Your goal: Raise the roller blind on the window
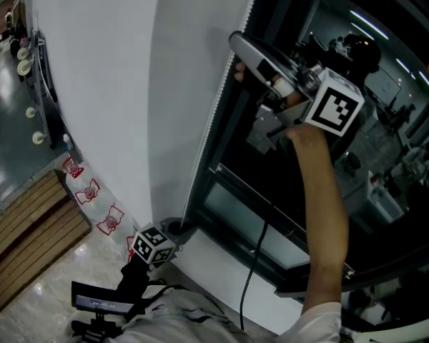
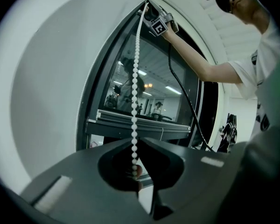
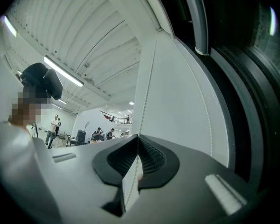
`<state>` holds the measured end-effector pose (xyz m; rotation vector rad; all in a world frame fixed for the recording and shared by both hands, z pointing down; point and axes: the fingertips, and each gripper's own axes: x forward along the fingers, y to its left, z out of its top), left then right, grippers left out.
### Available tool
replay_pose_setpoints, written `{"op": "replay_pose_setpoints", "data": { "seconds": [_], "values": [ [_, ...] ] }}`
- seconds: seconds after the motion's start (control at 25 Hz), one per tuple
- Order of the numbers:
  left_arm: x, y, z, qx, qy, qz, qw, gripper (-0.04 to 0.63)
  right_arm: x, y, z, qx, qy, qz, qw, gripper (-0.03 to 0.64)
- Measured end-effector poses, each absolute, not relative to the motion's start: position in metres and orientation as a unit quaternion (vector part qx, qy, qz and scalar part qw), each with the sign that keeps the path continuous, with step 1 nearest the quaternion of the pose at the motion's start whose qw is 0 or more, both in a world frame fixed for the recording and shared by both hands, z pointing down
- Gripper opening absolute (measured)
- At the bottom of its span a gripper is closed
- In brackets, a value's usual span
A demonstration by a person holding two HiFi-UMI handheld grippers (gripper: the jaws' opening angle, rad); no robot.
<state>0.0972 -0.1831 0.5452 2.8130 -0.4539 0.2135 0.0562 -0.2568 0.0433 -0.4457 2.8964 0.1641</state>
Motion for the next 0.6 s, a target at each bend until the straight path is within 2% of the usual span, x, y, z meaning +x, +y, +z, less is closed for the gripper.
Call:
{"op": "replay_pose_setpoints", "data": {
  "seconds": [0.6],
  "values": [
    [0.101, -0.18, 0.543, 0.975, -0.152, 0.078, 0.141, -0.002, 0.051, -0.239, 0.076, -0.146, 0.985, 0.042, 0.078, 0.005]
  ]
}}
